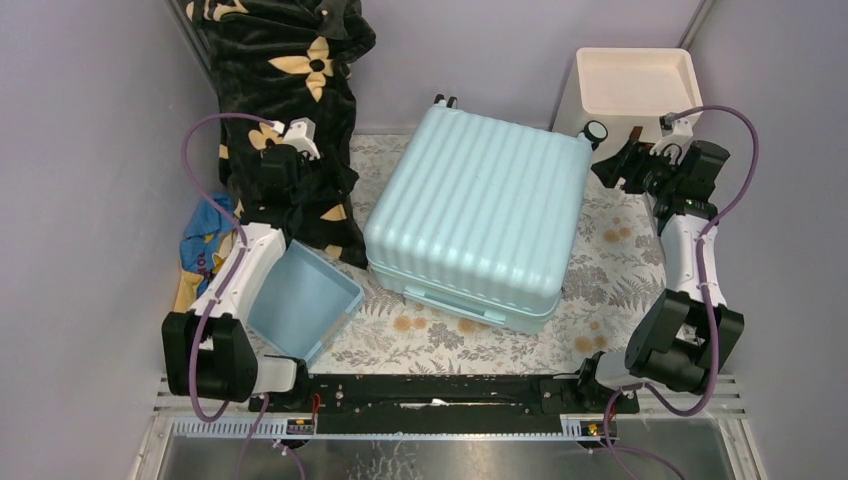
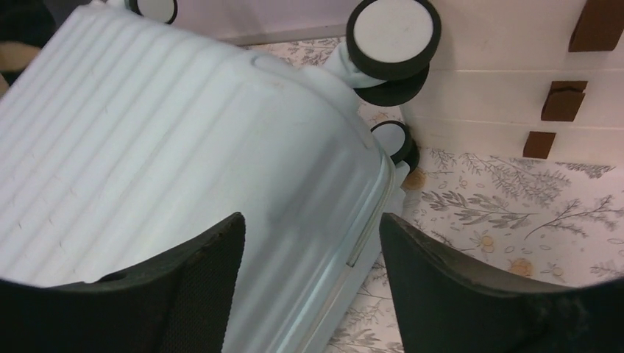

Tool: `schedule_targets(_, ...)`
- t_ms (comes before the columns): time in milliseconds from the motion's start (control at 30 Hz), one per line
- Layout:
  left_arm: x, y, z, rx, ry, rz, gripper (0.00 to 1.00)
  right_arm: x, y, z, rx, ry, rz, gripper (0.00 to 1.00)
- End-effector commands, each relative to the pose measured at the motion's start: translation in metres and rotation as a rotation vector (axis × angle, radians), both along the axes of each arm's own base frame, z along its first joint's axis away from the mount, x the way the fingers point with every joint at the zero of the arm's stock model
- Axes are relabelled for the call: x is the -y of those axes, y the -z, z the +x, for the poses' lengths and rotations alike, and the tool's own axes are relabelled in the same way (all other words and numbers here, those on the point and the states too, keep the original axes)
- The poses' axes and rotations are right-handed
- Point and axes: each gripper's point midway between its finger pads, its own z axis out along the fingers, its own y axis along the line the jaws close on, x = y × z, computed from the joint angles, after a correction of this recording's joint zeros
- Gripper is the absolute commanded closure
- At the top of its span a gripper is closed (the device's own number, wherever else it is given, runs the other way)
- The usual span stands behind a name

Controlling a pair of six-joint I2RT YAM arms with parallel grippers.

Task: Open, take out, and arrange the luggage
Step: Adjust the luggage at the center of the board.

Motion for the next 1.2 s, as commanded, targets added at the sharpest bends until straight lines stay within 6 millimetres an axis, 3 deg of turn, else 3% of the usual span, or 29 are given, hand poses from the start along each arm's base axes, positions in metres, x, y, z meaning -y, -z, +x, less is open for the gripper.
schedule_targets(0, -0.001, -0.005, 0.015, 0.038, 0.021, -0.004, 0.33, 0.007, -0.017, 0.019, -0.01, 0.066, 0.09, 0.34)
schedule_targets(133, 0.012, 0.01, 0.019, -0.014, 0.078, -0.06, 0.37, 0.005, 0.003, 0.025, -0.083, 0.075, 0.165, 0.59)
schedule_targets(200, 0.019, 0.018, 0.021, -0.051, 0.108, -0.09, 0.4, -0.001, 0.01, 0.032, -0.111, 0.045, 0.193, 0.65)
schedule_targets(300, 0.027, 0.034, 0.018, -0.108, 0.14, -0.128, 0.42, -0.019, 0.026, 0.037, -0.165, -0.012, 0.207, 0.66)
schedule_targets(500, 0.028, 0.051, 0.0, -0.15, 0.142, -0.142, 0.42, -0.047, 0.039, 0.042, -0.19, -0.078, 0.216, 0.66)
schedule_targets(833, 0.031, 0.071, -0.047, -0.197, 0.155, -0.188, 0.41, -0.107, 0.054, 0.026, -0.23, -0.236, 0.198, 0.66)
schedule_targets(967, 0.031, 0.07, -0.061, -0.198, 0.152, -0.201, 0.41, -0.122, 0.056, 0.023, -0.241, -0.278, 0.187, 0.66)
schedule_targets(1167, 0.031, 0.058, -0.084, -0.181, 0.157, -0.217, 0.41, -0.16, 0.053, 0.024, -0.249, -0.37, 0.146, 0.66)
